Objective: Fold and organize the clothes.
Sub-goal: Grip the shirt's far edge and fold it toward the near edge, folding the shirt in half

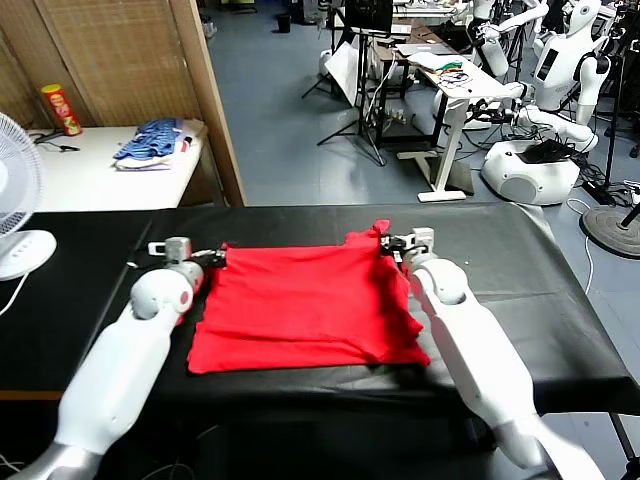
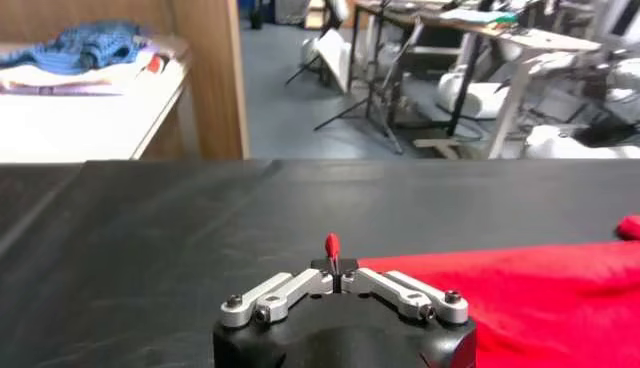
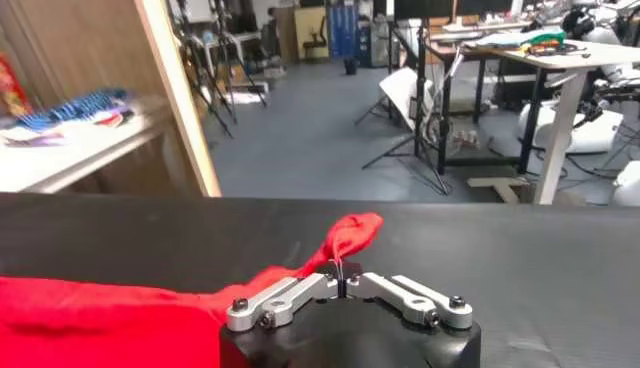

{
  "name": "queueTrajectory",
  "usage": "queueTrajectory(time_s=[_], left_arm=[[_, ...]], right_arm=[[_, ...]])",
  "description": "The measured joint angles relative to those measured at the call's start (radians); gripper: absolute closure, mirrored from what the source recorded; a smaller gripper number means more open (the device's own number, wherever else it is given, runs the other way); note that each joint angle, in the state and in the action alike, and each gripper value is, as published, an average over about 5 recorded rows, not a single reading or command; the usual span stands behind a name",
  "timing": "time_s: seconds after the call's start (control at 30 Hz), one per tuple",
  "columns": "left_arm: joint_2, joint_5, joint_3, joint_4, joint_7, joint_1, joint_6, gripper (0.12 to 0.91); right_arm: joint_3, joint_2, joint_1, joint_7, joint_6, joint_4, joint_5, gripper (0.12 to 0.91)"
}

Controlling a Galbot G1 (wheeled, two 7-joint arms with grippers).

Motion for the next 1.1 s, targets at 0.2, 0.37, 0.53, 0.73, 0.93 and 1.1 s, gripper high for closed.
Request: queueTrajectory(time_s=[0.2, 0.37, 0.53, 0.73, 0.93, 1.1], left_arm=[[0.075, -0.032, -0.062, -0.162, -0.003, 0.161, 0.006, 0.902], [0.100, 0.011, -0.115, -0.260, 0.003, 0.288, 0.003, 0.902], [0.094, 0.051, -0.134, -0.302, 0.004, 0.370, 0.001, 0.902], [0.083, 0.089, -0.147, -0.331, 0.005, 0.431, 0.000, 0.902], [0.078, 0.123, -0.163, -0.341, 0.008, 0.475, -0.004, 0.902], [0.071, 0.132, -0.172, -0.351, 0.007, 0.501, 0.001, 0.902]], right_arm=[[0.020, -0.072, -0.105, 0.008, -0.056, 0.141, 0.051, 0.902], [0.028, -0.116, -0.187, 0.026, -0.108, 0.244, 0.062, 0.902], [0.036, -0.140, -0.257, 0.059, -0.184, 0.335, 0.047, 0.902], [0.037, -0.158, -0.298, 0.062, -0.199, 0.391, 0.031, 0.902], [0.033, -0.164, -0.327, 0.062, -0.199, 0.423, 0.020, 0.902], [0.041, -0.169, -0.356, 0.061, -0.199, 0.443, 0.011, 0.889]])
